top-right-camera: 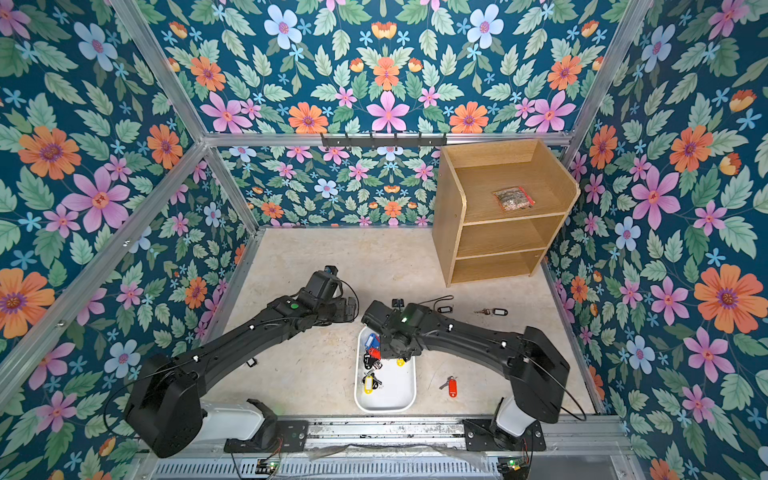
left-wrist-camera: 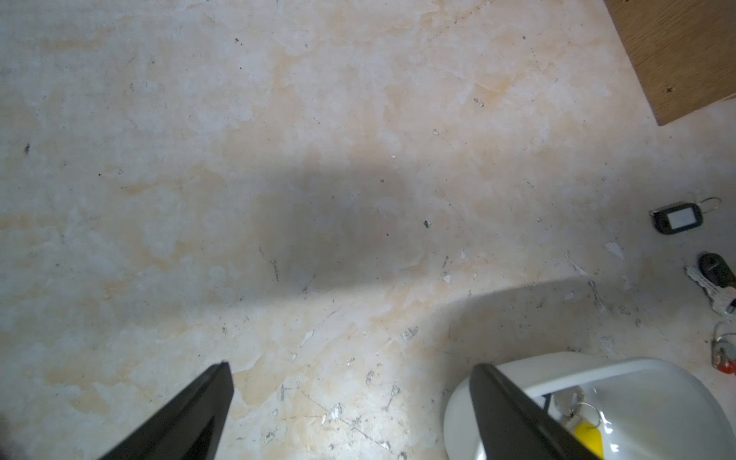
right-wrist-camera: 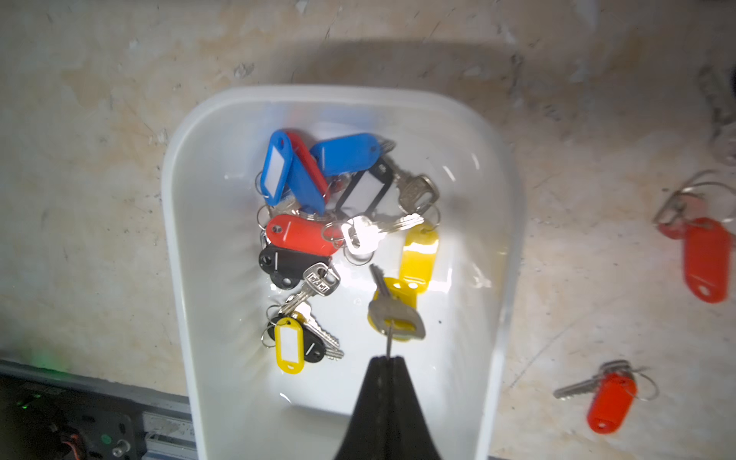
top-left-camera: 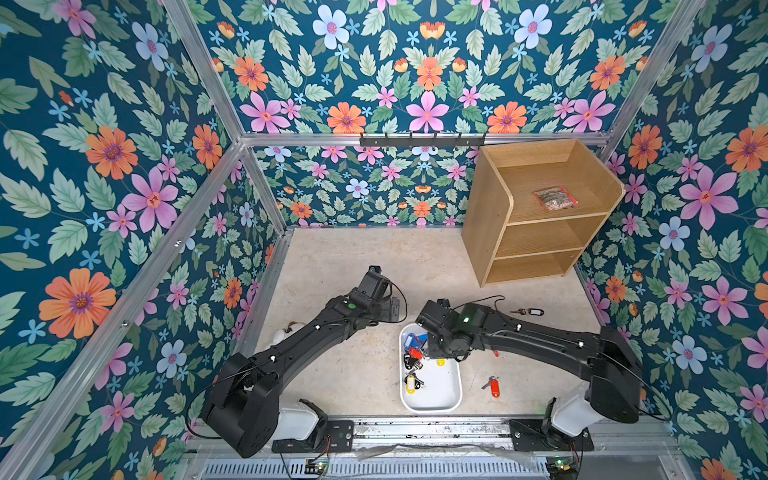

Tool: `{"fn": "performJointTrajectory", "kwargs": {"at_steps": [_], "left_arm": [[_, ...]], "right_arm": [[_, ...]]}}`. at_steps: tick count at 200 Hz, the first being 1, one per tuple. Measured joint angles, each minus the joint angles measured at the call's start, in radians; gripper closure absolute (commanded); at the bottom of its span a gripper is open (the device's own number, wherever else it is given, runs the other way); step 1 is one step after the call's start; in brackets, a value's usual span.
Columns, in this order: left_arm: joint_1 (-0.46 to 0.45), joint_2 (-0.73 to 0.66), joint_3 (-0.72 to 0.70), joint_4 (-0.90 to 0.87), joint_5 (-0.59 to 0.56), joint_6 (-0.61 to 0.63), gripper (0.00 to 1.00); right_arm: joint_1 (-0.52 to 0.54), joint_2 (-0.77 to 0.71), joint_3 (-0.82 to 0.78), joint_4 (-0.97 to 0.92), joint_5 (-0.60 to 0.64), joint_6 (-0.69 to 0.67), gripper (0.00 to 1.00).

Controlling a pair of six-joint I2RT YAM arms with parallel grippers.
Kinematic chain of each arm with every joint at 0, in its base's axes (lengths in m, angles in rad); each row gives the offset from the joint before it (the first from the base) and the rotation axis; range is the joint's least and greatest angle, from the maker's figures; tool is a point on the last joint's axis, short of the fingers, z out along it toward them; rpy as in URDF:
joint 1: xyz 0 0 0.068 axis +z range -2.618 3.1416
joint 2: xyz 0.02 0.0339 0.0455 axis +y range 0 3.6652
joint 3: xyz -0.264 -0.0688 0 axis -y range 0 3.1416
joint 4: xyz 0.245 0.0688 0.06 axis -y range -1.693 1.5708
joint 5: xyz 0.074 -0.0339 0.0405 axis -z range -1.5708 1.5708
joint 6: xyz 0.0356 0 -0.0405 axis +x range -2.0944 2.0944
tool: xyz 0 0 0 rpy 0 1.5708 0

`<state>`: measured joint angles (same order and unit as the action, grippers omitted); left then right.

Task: Take the keys out of the storage box
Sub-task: Place the key at the center of the board.

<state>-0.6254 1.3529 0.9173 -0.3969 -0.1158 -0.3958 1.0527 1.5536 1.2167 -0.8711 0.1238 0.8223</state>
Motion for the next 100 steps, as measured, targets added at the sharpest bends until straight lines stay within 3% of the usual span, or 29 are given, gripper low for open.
{"fn": "performJointTrajectory", "kwargs": {"at_steps": [70,100], "left_arm": [[-0.004,0.0,0.0,0.0,0.0,0.0,0.01],[-0.005,0.0,0.0,0.0,0.0,0.0,0.01]], "right_arm": [[-0.27,-0.329,-0.182,-0.157,0.115,0.006,1.0],[-0.388,-0.406,-0.294,-0.177,0.14,-0.005,1.0]]}}
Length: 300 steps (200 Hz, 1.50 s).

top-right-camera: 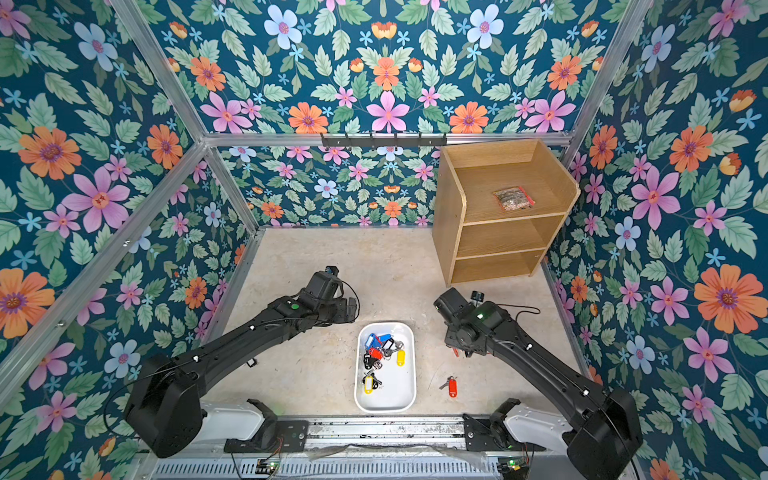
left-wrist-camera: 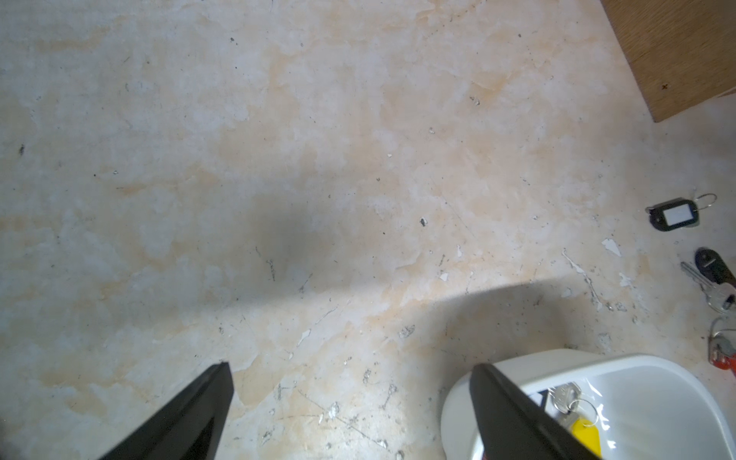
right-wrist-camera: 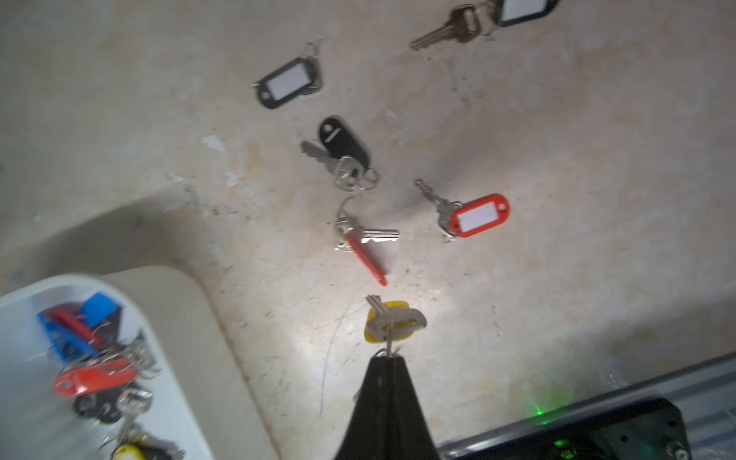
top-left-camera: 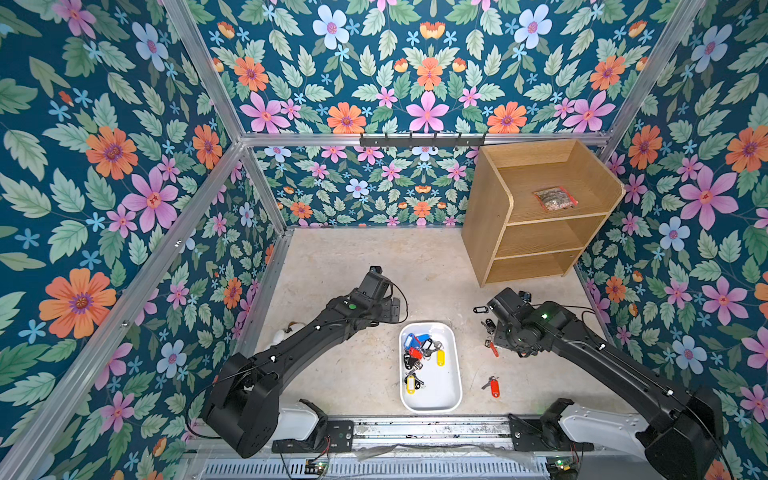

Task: Take the keys out of the storage box
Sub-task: Place the key at the center of the board, then pick up the key from the storage box.

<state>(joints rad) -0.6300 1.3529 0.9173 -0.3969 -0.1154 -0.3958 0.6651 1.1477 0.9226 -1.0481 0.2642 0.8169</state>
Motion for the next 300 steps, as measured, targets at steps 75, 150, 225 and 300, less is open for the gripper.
{"fn": "performJointTrajectory", "kwargs": {"at_steps": [75,150,225,300], "left_arm": [[-0.002,0.006,0.0,0.0,0.0,0.0,0.01],[-0.003,0.013,0.0,0.0,0.0,0.001,0.01],[-0.003,0.016,0.0,0.0,-0.006,0.003,0.01],[-0.003,0.01,0.0,0.0,-0.01,0.003,0.01]], "right_arm": [[-0.011,-0.021,-0.236,0.027,-0.019,0.024,0.5],[0.121,0.073,0.087,0.027,-0.027,0.022,0.68],[0.267,0.377,0.249,0.272,-0.161,0.005,0.62],[0.34,0.611,0.335,0.407,-0.282,-0.025,0.66]]}}
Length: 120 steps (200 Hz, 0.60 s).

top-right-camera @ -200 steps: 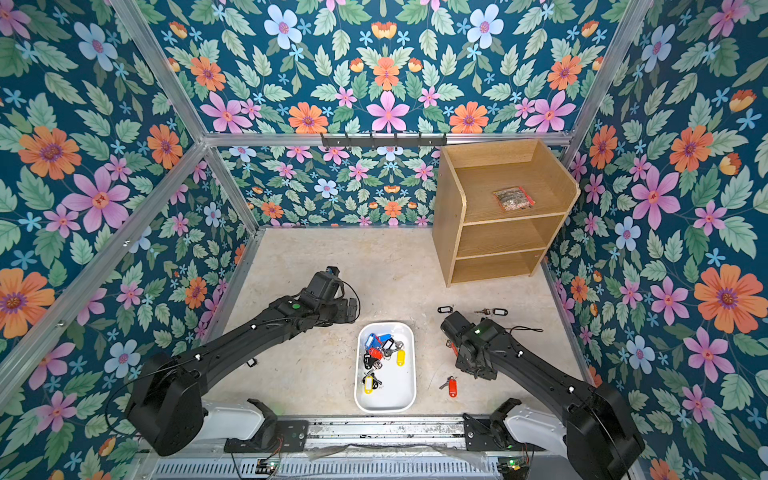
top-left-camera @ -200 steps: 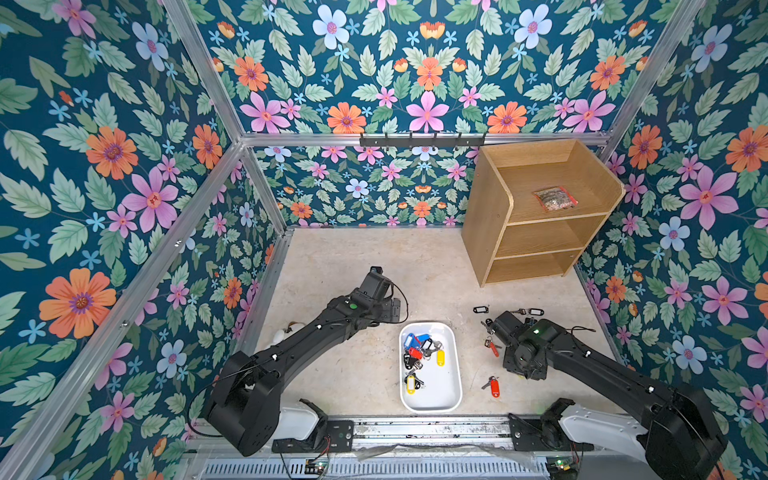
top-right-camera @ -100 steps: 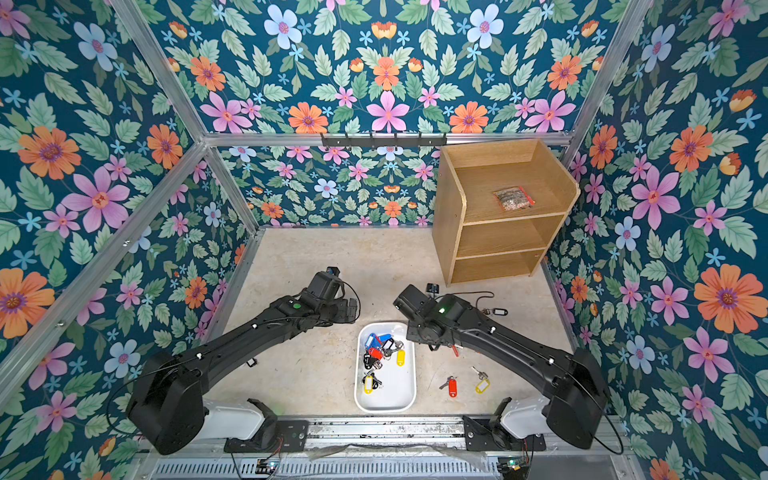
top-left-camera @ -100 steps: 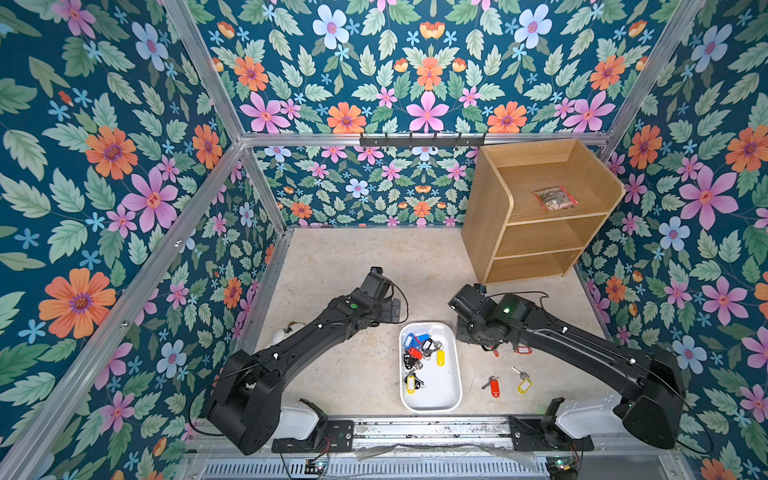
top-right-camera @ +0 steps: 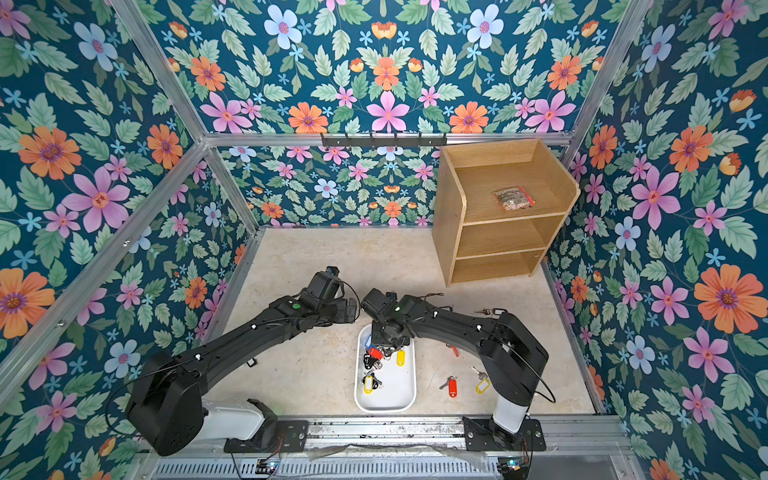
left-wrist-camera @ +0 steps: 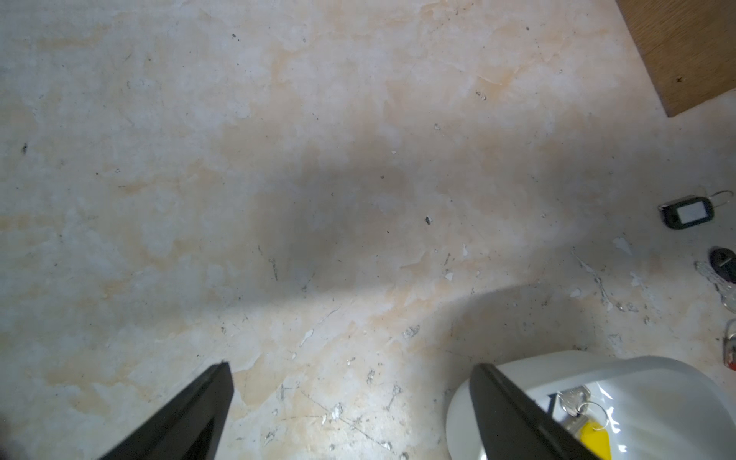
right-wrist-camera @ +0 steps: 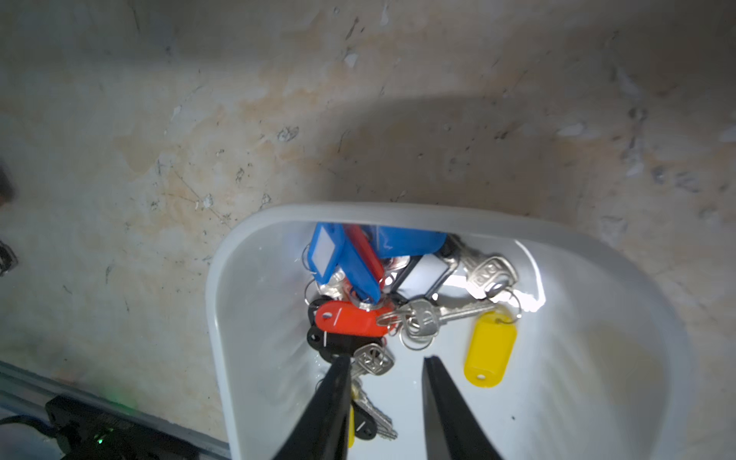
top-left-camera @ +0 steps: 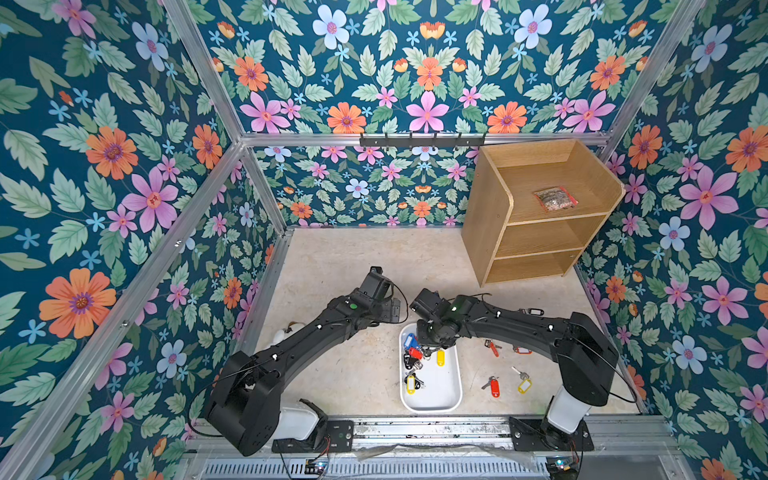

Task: Take the keys out of the storage box
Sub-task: Pick up the key from the storage box.

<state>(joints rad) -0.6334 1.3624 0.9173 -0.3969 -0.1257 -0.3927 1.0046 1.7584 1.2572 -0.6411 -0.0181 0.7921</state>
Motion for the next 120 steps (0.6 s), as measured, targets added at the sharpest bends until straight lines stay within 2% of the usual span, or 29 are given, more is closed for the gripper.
{"fn": "performJointTrajectory", "kwargs": {"at_steps": [41,120], "left_arm": [[-0.001,0.0,0.0,-0.001,0.0,0.0,0.01],[-0.003,-0.006,0.0,-0.001,-0.001,0.0,0.01]], "right_arm": [[0.045,0.044,-0.002,0.025,-0.035,0.023,0.67],[0.051,0.078,-0.005,0.028,-0.038,0.04,0.68]]}}
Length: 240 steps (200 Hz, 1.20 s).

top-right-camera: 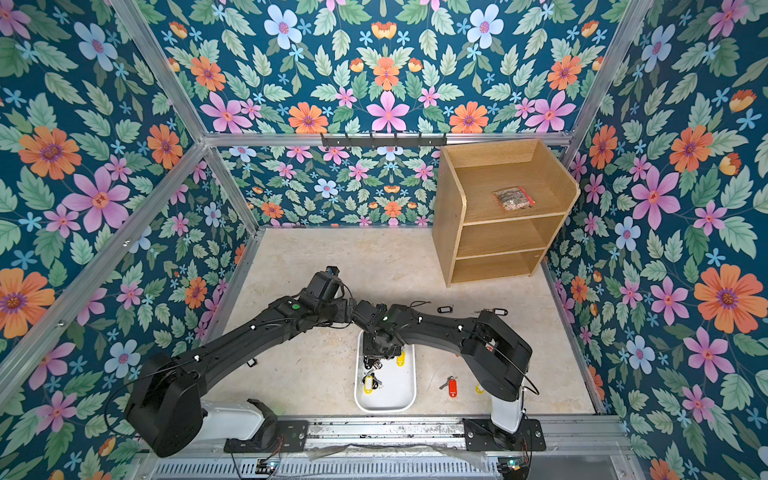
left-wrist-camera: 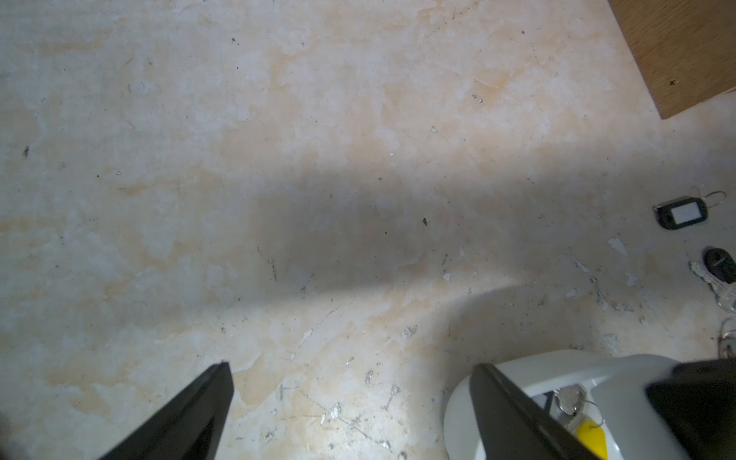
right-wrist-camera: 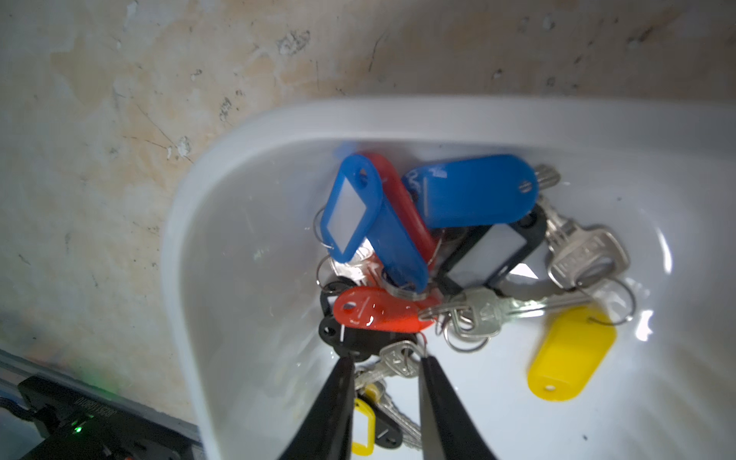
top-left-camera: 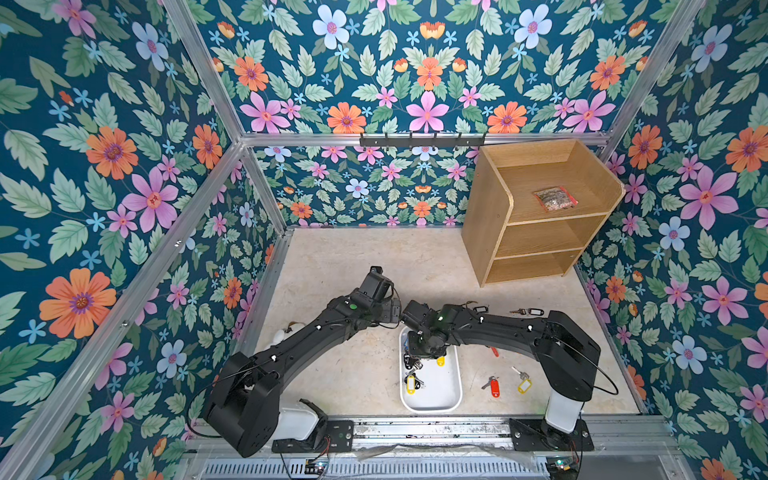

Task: Take the keys out of the storage box
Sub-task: Pick up the key from the storage box.

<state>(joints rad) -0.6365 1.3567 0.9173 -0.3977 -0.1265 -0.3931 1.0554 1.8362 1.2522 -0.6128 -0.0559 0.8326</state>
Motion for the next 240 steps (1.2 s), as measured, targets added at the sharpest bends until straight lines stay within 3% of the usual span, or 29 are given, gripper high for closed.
{"fn": "performJointTrajectory", "kwargs": {"at_steps": [75,92,124,183,240], "left_arm": [[-0.005,0.0,0.0,0.0,-0.003,0.0,0.01],[-0.005,0.0,0.0,0.0,-0.003,0.0,0.01],[-0.006,0.0,0.0,0.0,-0.003,0.0,0.01],[-0.007,-0.002,0.0,0.0,-0.005,0.0,0.01],[-0.01,-0.002,0.0,0.0,-0.006,0.0,0.01]], "right_arm": [[0.003,0.035,-0.026,0.01,-0.02,0.011,0.71],[0.003,0.042,-0.026,0.024,-0.02,0.011,0.78],[0.003,0.046,-0.026,0.039,-0.019,0.011,1.0],[0.005,-0.032,-0.024,-0.028,-0.007,0.012,1.0],[-0.045,-0.291,-0.053,-0.158,0.087,0.016,1.0]]}}
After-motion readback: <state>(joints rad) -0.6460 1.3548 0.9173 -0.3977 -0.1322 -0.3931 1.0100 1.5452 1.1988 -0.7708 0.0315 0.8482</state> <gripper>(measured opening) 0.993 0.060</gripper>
